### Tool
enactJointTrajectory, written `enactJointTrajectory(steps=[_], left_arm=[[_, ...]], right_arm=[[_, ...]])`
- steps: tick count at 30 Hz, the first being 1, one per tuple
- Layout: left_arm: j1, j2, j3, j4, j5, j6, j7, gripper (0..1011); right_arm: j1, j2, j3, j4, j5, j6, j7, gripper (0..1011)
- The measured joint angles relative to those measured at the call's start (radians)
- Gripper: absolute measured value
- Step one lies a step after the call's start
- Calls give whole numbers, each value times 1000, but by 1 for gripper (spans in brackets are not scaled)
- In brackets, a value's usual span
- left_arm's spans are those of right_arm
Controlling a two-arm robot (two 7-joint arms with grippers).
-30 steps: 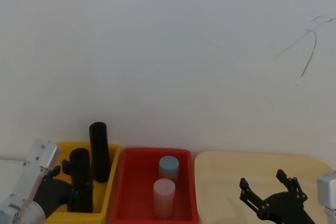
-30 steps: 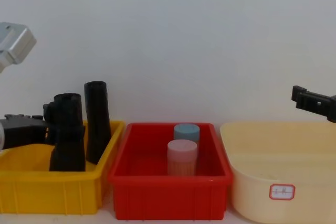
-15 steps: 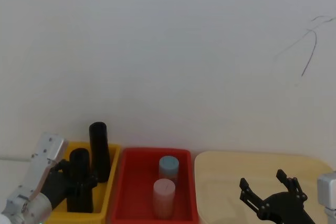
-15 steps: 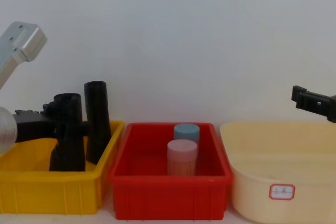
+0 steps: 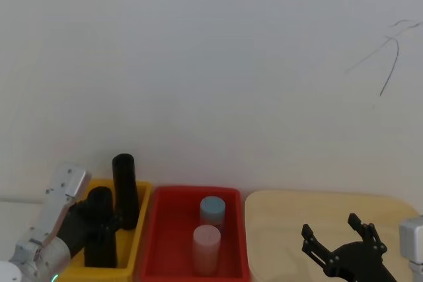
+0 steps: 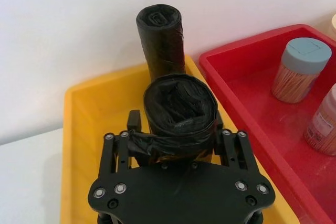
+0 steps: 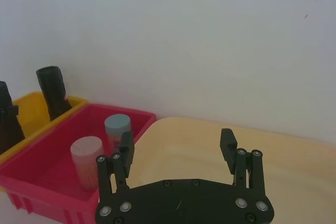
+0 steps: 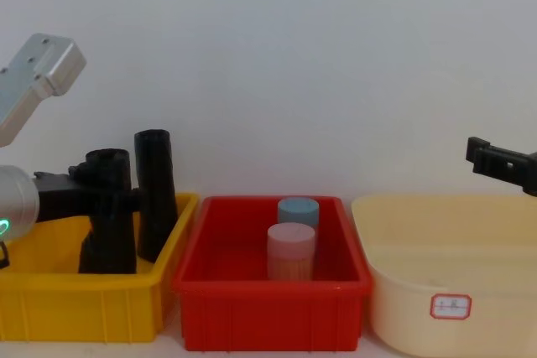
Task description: Pick up the garbage bag with the one hand and transfer it to the other hand.
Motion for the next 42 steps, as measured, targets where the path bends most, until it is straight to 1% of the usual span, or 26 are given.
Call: enactJointTrajectory(steps=[2, 4, 5, 7, 8, 13, 24, 30, 42], left_arm=[[-3, -2, 1, 3, 1, 0, -1, 700], [-5, -2, 1, 5, 2, 0, -1, 661], [-6, -3, 1, 7, 2, -1, -1, 602], [-8, -4, 2, 9, 3, -1, -2, 564], [-8, -4, 2, 10, 3, -1, -2, 511], [-11, -6, 2, 13, 5, -1, -2, 466], [-14, -7, 3, 17, 6, -1, -4, 404], [-13, -5, 3, 14, 6, -4, -14, 393], [-23, 2, -1, -22, 1, -24, -58, 393]], right_arm=[[0, 0, 0, 0, 0, 0, 0, 1000], [0, 0, 0, 0, 0, 0, 0, 1000], [0, 0, 0, 0, 0, 0, 0, 1000], [0, 0, 0, 0, 0, 0, 0, 1000], [0, 0, 0, 0, 0, 0, 0, 1000], [0, 0, 0, 0, 0, 0, 0, 1000], [0, 0, 0, 0, 0, 0, 0, 1000], [0, 0, 0, 0, 0, 0, 0, 1000], [0, 0, 0, 0, 0, 0, 0, 1000]])
